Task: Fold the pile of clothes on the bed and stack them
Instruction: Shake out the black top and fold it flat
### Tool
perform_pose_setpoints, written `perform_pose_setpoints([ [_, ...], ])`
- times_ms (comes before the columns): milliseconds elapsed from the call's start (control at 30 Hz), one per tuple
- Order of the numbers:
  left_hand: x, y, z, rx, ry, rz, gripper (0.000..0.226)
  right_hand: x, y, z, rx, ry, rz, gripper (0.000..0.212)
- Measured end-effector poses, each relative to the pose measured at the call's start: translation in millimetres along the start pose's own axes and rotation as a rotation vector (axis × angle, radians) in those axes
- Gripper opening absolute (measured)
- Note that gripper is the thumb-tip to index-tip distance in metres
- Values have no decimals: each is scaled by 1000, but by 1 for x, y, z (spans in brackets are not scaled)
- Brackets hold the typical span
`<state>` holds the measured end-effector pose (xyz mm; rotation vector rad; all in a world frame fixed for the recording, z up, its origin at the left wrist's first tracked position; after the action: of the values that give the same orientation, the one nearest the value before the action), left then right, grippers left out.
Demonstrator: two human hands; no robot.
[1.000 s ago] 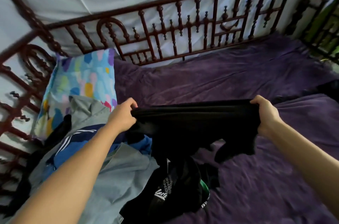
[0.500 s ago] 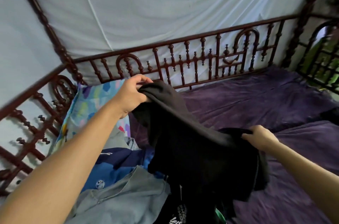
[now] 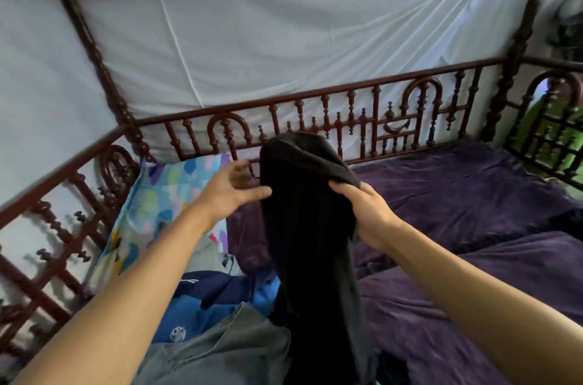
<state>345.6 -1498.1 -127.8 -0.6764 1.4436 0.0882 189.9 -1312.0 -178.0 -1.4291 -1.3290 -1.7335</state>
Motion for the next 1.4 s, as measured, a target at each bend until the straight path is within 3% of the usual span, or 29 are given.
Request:
perform_pose_setpoints([
  [67, 58, 40, 22, 192, -146, 2, 85, 12, 0, -4, -46, 5, -119, 24],
  [133, 100, 91, 38, 370, -238, -58, 50, 21, 3, -8, -71, 43, -175, 32],
  [200, 124, 120, 44, 348, -276, -103, 14, 23, 3, -10, -69, 80, -235, 38],
  [300, 130, 137, 44, 302, -301, 127, 4, 20, -5, -10, -69, 102, -307, 44],
  [367, 121, 155, 40, 384, -273, 311, 30, 16, -14, -9, -80, 97, -325, 47],
  [433, 111, 169, 32, 416, -230, 267, 46, 14, -21, -8, -83, 91, -332, 49],
  [533, 96, 155, 11, 187, -165, 189, 9, 17, -40, -5, -160, 62, -275, 46],
  [633, 80, 97, -10, -148, -151, 145, 24, 25, -92, 13, -463, 82, 181, 38],
  [700, 51, 62, -21, -249, -55, 12, 24, 25, -124, 27, -538, 161, 551, 31],
  [833, -33, 63, -33, -34, 216, -237, 20, 3, -147, 42, -328, 699, 1511, 40],
  [900, -67, 76, -32, 74, 309, -419, 18, 9, -128, 34, -304, 590, 1832, 38],
  [933, -81, 82, -31, 120, 342, -472, 17, 14, -111, 28, -300, 427, 1828, 38],
  [1000, -101, 87, -28, 190, 380, -519, 17, 22, -76, 17, -218, 150, 1502, 41],
  [1067, -113, 87, -23, 240, 393, -531, 20, 18, -46, 4, -90, 50, 1149, 41],
  [1133, -120, 82, -18, 260, 398, -534, 23, 0, -28, -8, -24, 92, 1123, 30],
  [1200, -123, 65, -13, 222, 392, -526, 24, -31, -32, -16, 3, 292, 1316, 9],
  [1300, -107, 24, -2, 128, 311, -516, 18, -58, -59, -9, 71, 556, 1399, 10],
  [1400, -63, -6, 14, 122, 116, -712, 22, -16, -75, -15, 46, 452, 1340, 24],
])
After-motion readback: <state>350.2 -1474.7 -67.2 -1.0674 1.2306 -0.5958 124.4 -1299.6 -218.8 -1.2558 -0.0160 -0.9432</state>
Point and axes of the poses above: each hand's wrist, its own z-axis away from the middle knuckle, its own y-axis out of the palm, x = y × z, the point moved 7 cm from there along -z, towards the middle knuckle, and after that the axes turned 14 degrees about x, right-handed, at the moved point
